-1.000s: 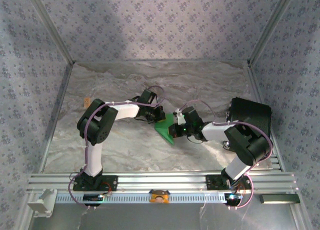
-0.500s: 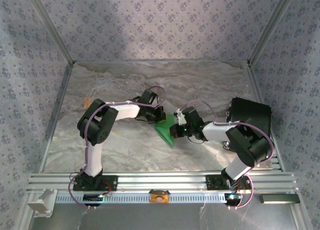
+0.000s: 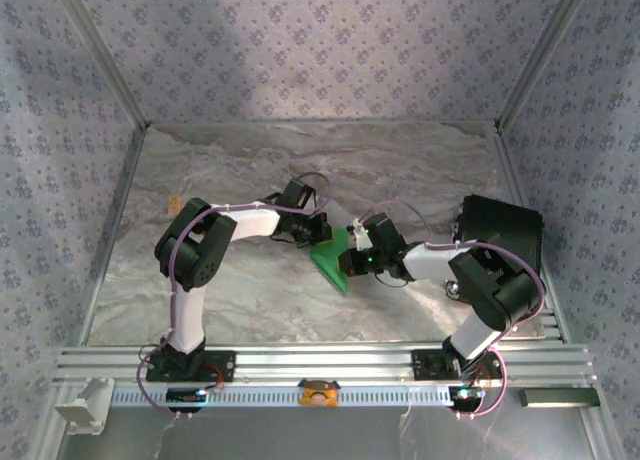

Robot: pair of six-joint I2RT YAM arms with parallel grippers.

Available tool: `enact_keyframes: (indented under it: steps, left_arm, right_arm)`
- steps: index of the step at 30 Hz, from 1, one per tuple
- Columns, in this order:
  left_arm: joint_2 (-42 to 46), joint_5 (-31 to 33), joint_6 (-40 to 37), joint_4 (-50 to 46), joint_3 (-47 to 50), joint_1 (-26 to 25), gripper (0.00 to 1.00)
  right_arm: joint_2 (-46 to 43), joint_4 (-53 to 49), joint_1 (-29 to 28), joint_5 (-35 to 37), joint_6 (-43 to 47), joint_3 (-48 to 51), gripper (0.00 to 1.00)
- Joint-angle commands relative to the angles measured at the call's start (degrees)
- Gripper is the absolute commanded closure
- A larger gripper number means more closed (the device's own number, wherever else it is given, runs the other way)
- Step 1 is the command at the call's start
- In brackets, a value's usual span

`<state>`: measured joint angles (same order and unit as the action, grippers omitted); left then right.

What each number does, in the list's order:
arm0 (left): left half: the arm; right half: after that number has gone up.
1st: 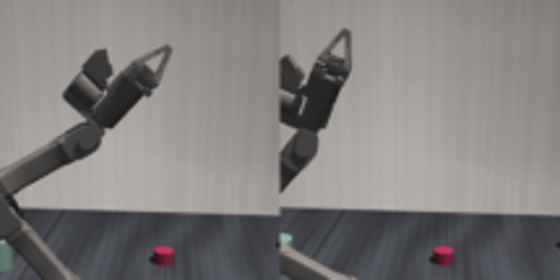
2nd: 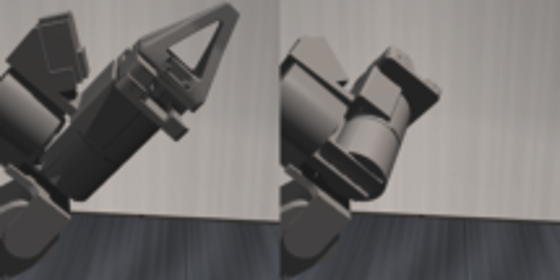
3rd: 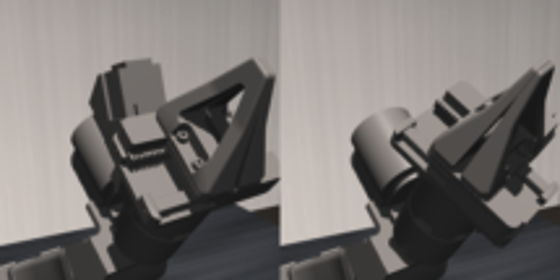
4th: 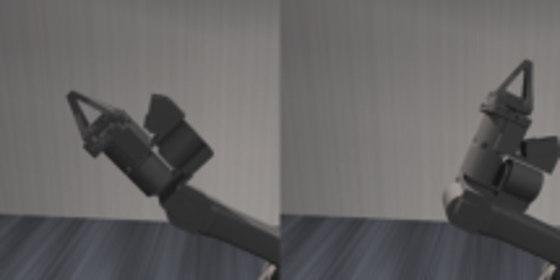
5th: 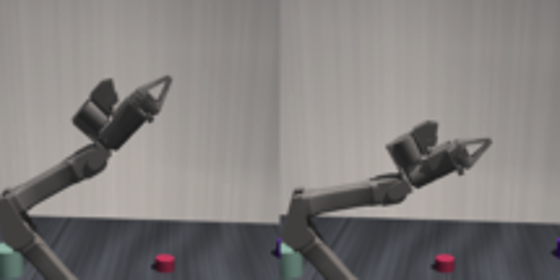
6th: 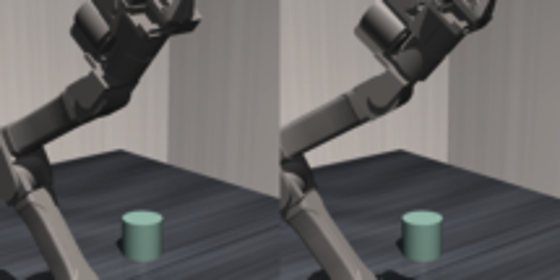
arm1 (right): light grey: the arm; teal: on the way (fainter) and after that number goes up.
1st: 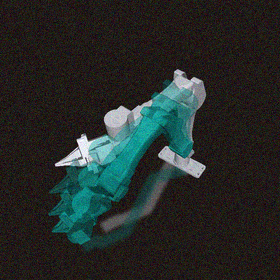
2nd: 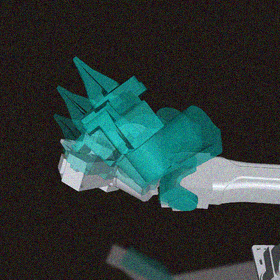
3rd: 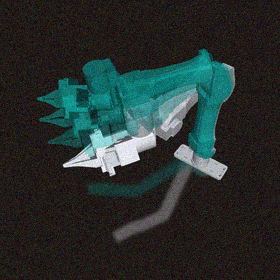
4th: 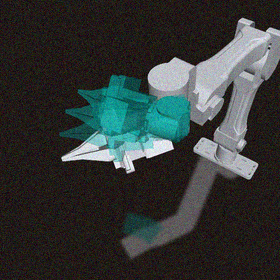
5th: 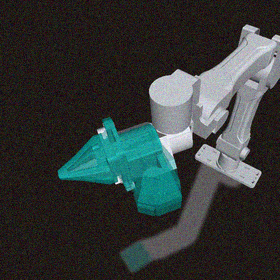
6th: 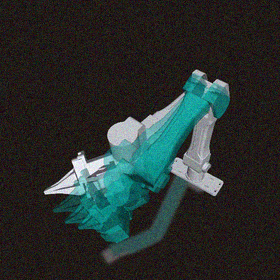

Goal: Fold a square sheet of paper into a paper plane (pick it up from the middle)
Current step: Third fold the triangle at the center of the table.

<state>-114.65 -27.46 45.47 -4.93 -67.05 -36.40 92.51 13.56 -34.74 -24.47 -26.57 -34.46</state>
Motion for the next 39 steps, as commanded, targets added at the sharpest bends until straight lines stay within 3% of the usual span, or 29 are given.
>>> enact_keyframes:
  steps: [1,39]
  left_arm:
    - [-1.41,1.16,-0.38,-3.51,0.72,-0.42,0.95]
    - [-1.45,0.92,-0.3,-3.51,0.63,-0.6,0.96]
  right_arm:
    - [-1.02,-2.96,0.29,-1.47,0.21,-0.96,1.0]
    - [0.19,-5.05,0.21,-0.27,1.92,-2.45,1.0]
